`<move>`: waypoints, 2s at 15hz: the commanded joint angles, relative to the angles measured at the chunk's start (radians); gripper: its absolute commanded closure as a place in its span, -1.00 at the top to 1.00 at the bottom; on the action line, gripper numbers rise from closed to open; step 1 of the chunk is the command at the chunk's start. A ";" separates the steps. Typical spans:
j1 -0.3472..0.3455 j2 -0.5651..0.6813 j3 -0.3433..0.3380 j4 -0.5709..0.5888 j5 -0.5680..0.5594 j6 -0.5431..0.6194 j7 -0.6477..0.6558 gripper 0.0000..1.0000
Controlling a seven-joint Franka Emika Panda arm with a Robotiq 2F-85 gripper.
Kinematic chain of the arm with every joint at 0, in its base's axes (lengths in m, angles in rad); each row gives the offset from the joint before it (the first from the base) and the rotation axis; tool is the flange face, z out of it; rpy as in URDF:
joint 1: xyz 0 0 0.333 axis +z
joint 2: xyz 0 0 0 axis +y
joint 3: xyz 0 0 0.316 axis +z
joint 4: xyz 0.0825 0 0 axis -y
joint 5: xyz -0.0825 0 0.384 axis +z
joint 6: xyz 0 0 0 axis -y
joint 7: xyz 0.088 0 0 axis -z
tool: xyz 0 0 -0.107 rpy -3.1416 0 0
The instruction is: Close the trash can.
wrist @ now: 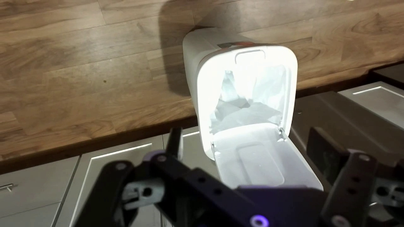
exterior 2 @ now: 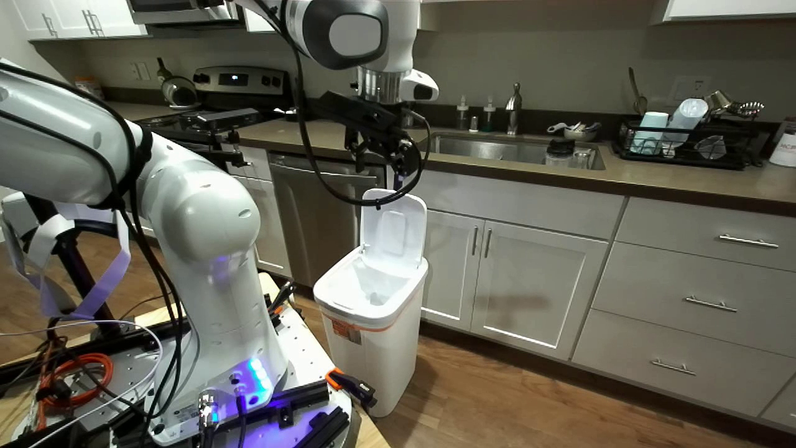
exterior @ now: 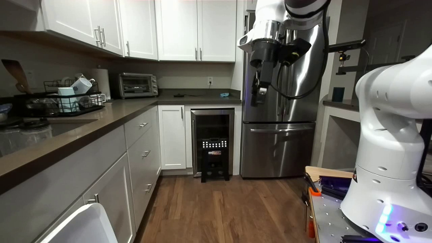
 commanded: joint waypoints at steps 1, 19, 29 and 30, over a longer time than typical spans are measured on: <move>-0.005 0.001 0.006 0.002 0.004 -0.003 -0.003 1.00; -0.007 0.000 0.017 0.003 -0.018 0.005 -0.001 1.00; -0.020 0.000 0.035 0.005 -0.027 -0.005 0.036 1.00; -0.022 -0.002 0.039 0.003 -0.030 0.003 0.042 1.00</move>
